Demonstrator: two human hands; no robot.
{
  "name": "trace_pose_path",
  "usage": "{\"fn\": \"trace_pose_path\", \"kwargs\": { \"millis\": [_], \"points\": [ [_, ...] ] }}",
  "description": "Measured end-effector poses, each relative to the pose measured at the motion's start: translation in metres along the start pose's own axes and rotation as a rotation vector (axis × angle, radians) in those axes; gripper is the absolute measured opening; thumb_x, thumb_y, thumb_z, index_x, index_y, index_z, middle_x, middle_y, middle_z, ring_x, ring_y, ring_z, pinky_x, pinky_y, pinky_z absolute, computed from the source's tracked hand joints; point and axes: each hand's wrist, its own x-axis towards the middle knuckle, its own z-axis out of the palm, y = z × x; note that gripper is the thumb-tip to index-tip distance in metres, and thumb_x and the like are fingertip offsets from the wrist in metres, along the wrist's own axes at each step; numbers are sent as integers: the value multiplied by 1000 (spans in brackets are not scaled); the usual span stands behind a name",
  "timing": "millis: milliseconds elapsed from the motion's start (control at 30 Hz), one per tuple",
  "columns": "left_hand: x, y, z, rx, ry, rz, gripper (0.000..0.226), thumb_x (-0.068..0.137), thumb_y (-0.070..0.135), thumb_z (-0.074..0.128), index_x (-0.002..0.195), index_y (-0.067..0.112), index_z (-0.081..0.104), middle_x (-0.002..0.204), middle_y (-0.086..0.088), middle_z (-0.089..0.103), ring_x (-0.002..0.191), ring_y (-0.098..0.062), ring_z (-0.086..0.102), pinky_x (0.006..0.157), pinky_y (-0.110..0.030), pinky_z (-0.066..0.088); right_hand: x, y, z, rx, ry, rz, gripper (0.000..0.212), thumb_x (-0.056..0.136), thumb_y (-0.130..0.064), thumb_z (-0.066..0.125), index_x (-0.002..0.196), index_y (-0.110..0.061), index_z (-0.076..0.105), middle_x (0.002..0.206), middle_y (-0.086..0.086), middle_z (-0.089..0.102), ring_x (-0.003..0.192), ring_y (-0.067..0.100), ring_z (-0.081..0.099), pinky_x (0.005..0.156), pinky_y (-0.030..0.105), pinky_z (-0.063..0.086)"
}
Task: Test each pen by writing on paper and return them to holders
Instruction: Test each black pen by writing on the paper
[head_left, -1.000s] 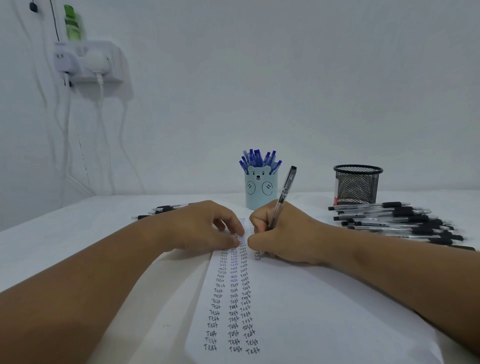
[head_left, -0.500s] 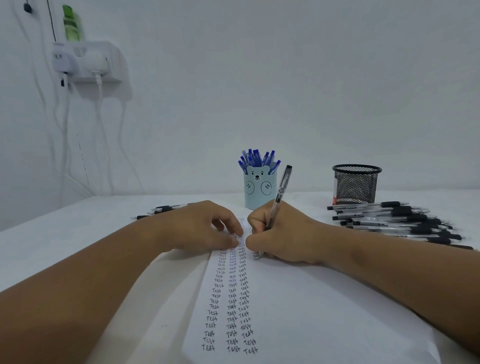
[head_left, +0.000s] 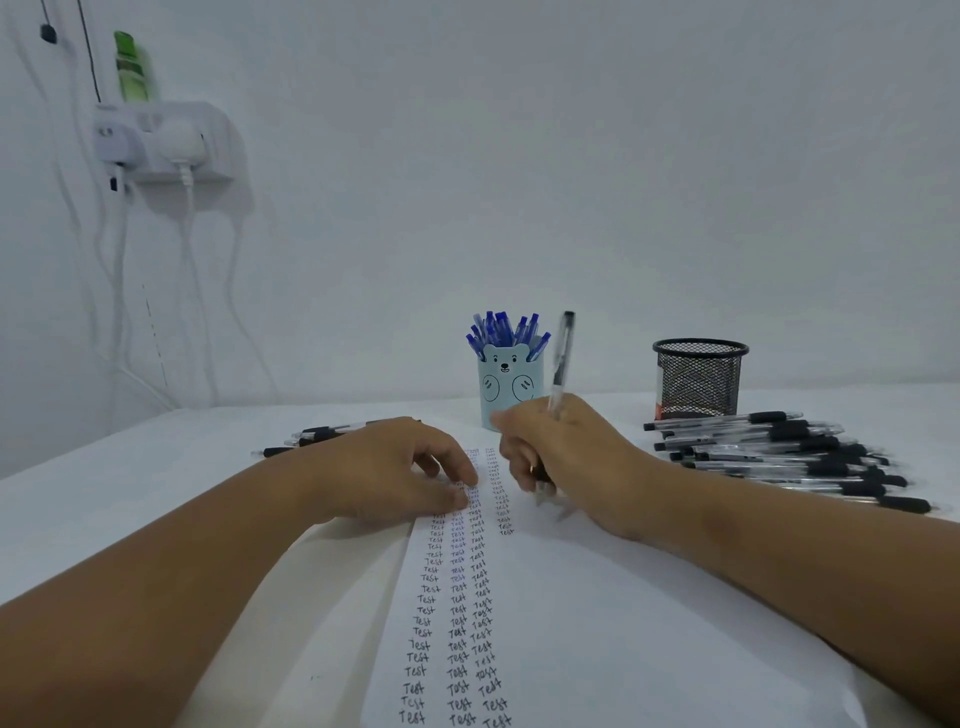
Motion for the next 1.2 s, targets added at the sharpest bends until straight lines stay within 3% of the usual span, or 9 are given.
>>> {"fn": "trace_pose_path", "kwargs": {
  "millis": [67, 200, 467, 600, 767, 867, 933, 1033, 1200],
  "points": [
    [1, 0, -1, 7, -4, 0, 13, 85, 41, 78, 98, 45, 75, 104, 24, 67, 103, 6, 59, 102, -29, 48, 4, -3, -4, 16, 63, -53, 39, 101, -30, 59, 71, -8, 47, 58, 6, 41, 51, 21, 38, 47, 25, 32],
    [1, 0, -1, 9, -12, -2, 14, 85, 42, 78, 97, 47, 74, 109, 23, 66, 105, 6, 58, 104, -30, 47, 10, -1, -15, -103, 81, -132, 21, 96, -38, 62, 101, -23, 49, 54, 2, 48, 38, 13, 39, 42, 24, 36],
    [0, 1, -1, 7, -4, 1, 13, 85, 40, 79, 96, 45, 75, 103, 23, 67, 102, 5, 59, 103, -30, 48, 8, 3, -25, -455, 71, -202, 35, 108, -33, 38, 85, -23, 62, 63, 0, 61, 45, 4, 44, 51, 21, 37],
    [0, 1, -1, 20, 0, 4, 13, 85, 40, 78, 97, 44, 75, 104, 23, 68, 103, 4, 60, 102, -30, 48, 10, 6, -26, -403, 58, -225, 31, 107, -29, 44, 85, -22, 65, 61, -5, 55, 50, 8, 43, 53, 22, 38],
    [-1, 2, -1, 23, -2, -3, 14, 85, 40, 78, 97, 45, 75, 102, 24, 67, 101, 6, 59, 101, -29, 49, 13, 9, -33, -400, 31, -234, 32, 101, -24, 59, 86, 2, 66, 62, 0, 55, 53, 6, 40, 55, 21, 37],
    [-2, 2, -1, 34, 2, -11, 13, 85, 41, 78, 96, 46, 74, 103, 25, 66, 101, 8, 59, 102, -29, 48, 20, 7, -43, -615, 45, -254, 27, 98, -27, 64, 86, -3, 68, 73, -3, 53, 61, 6, 42, 60, 16, 34],
    [-3, 2, -1, 32, 11, -14, 12, 85, 42, 77, 95, 47, 74, 99, 28, 66, 100, 9, 59, 102, -28, 48, 26, 1, -54, -823, 36, -213, 17, 96, -26, 66, 101, -12, 75, 86, -8, 50, 74, 3, 47, 66, 14, 33],
    [-4, 4, 0, 37, 32, -10, 8, 87, 43, 74, 95, 46, 74, 93, 37, 63, 95, 13, 58, 96, -22, 47, 27, -9, -76, -1017, -7, -74, 30, 96, -21, 67, 126, -26, 69, 93, -10, 55, 85, 11, 53, 78, 25, 42],
    [-5, 4, 0, 46, 38, -11, 6, 89, 42, 73, 95, 42, 75, 96, 32, 64, 89, 20, 55, 87, -14, 44, 24, -19, -113, -1179, 74, 57, 21, 89, -12, 68, 99, -29, 74, 94, -8, 67, 83, 14, 64, 76, 30, 54]
  ]
}}
